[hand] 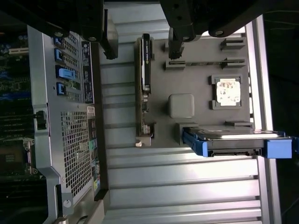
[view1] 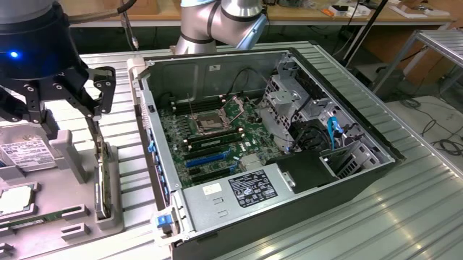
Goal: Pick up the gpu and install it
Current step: 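Pick up the gpu and move the gpu toward the slot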
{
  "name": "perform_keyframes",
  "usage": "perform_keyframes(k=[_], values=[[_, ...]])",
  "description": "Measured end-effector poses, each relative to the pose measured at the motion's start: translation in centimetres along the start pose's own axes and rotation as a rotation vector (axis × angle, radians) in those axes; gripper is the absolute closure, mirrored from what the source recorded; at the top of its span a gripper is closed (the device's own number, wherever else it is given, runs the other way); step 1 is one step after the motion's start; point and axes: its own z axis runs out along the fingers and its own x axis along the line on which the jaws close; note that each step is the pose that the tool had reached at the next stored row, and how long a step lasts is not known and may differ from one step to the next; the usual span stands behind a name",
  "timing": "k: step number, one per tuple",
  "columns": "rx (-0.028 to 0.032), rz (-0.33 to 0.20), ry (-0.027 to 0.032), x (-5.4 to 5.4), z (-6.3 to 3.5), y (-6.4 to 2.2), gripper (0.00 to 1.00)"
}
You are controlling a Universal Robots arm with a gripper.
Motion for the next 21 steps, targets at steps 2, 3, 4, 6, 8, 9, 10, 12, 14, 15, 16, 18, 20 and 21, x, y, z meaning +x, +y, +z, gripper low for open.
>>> perform_keyframes(k=[2, 3, 4, 6, 8, 9, 10, 12, 14, 15, 16, 18, 20, 21], values=[[0.0001, 0.0, 0.0001, 0.0, 0.18, -0.01, 0.44], [0.0, 0.0, 0.0001, 0.0, 0.27, -0.01, 0.44], [0.0, 0.0, 0.0001, 0.0, 0.38, -0.02, 0.44], [0.0, 0.0, 0.0, 0.0, 0.75, -0.03, 0.44], [0.0, 0.0, 0.0, 0.0, 1.06, -0.05, 0.44], [0.0, 0.0, 0.0001, 0.0, 1.21, -0.06, 0.44], [0.0, 0.0, 0.0001, 0.0, 1.37, -0.06, 0.44], [0.0, 0.0, 0.0001, 0.0, 1.63, -0.07, 0.44], [0.0, 0.0, 0.0001, 0.0, 1.91, -0.09, 0.44], [0.0, 0.0, 0.0, 0.1, 2.07, -0.09, 0.44], [0.0, 0.0, 0.0, 0.1, 2.24, -0.1, 0.44], [0.0, 0.0, 0.0001, 0.1, 2.71, -0.12, 0.44], [0.0001, 0.0, 0.0001, 0.1, 3.25, -0.15, 0.44], [0.0, 0.0, 0.0, 0.1, 3.52, -0.16, 0.44]])
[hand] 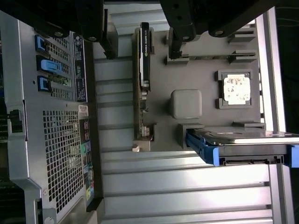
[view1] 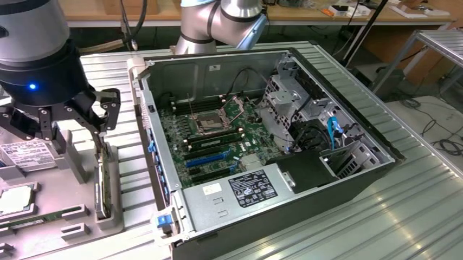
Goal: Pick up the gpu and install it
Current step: 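Pick up the gpu and move the gpu toward the slot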
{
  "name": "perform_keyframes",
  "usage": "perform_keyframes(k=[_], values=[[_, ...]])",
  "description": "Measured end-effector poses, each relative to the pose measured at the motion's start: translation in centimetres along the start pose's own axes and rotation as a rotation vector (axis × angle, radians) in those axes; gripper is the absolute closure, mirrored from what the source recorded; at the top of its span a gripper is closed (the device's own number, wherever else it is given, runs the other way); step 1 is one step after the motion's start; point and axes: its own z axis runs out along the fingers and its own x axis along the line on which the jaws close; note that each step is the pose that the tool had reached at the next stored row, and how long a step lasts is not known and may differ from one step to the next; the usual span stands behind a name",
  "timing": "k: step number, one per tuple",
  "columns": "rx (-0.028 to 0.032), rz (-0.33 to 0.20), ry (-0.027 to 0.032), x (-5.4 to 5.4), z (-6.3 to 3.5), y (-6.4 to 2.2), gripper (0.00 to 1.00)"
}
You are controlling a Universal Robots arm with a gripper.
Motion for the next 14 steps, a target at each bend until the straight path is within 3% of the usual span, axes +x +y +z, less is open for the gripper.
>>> perform_keyframes(k=[14], values=[[0.0, 0.0, 0.0001, 0.1, 2.78, -0.12, 0.44]])
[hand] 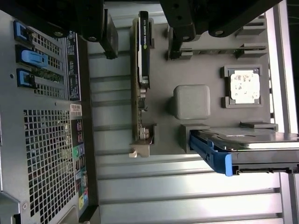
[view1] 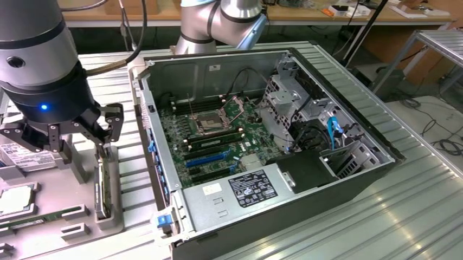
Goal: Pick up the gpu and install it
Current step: 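Pick up the gpu and move the gpu toward the slot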
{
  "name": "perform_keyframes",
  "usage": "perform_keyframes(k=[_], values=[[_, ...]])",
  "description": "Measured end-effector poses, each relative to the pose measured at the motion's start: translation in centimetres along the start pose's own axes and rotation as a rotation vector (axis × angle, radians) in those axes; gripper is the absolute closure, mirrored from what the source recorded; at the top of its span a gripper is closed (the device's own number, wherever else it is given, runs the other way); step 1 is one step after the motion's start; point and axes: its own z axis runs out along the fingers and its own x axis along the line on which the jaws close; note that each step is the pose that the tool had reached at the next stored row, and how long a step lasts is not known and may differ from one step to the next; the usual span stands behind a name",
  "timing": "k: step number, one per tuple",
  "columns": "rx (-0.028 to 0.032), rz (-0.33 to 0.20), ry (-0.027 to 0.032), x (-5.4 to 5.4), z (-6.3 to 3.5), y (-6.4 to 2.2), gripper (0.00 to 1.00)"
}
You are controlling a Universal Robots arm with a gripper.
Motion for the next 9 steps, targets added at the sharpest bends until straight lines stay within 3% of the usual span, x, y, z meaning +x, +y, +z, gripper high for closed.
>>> perform_keyframes(k=[9], values=[[0.0, 0.0, 0.0, 0.0, 1.7, -0.08, 0.44]])
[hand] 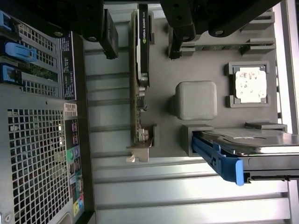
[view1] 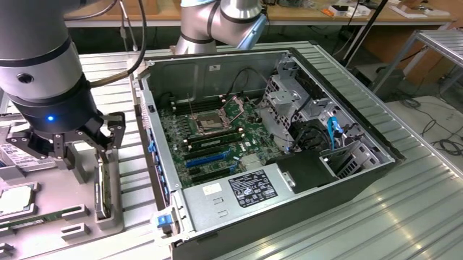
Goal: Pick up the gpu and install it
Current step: 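Pick up the gpu and move the gpu toward the slot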
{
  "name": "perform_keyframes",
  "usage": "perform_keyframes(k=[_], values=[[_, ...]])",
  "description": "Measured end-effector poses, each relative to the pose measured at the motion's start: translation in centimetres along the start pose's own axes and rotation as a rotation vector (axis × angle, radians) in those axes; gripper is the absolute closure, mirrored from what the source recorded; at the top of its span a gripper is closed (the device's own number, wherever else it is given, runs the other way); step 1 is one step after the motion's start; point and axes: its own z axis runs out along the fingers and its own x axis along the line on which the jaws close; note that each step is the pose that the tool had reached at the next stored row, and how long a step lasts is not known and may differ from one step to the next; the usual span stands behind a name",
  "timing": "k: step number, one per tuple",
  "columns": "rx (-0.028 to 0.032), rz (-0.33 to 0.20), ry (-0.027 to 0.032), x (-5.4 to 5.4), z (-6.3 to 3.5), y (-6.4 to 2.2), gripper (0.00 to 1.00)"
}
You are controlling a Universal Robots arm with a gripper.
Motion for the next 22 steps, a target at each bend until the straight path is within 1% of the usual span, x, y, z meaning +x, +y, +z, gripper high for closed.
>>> perform_keyframes(k=[2, 8, 13, 15, 19, 22], values=[[-0.0001, 0.0, -0.0001, 0.0, 0.54, -0.02, 0.44], [-0.0001, 0.0, -0.0001, 0.0, 1.72, -0.08, 0.44], [0.0, 0.0, -0.0001, 0.1, 3.27, -0.15, 0.44], [0.0, 0.0, 0.0, 0.1, 3.65, -0.17, 0.44], [-0.0001, 0.0, -0.0001, 0.1, 4.71, -0.52, 0.44], [0.0, 0.0, 0.0, 0.1, 5.11, -0.57, 0.44]])
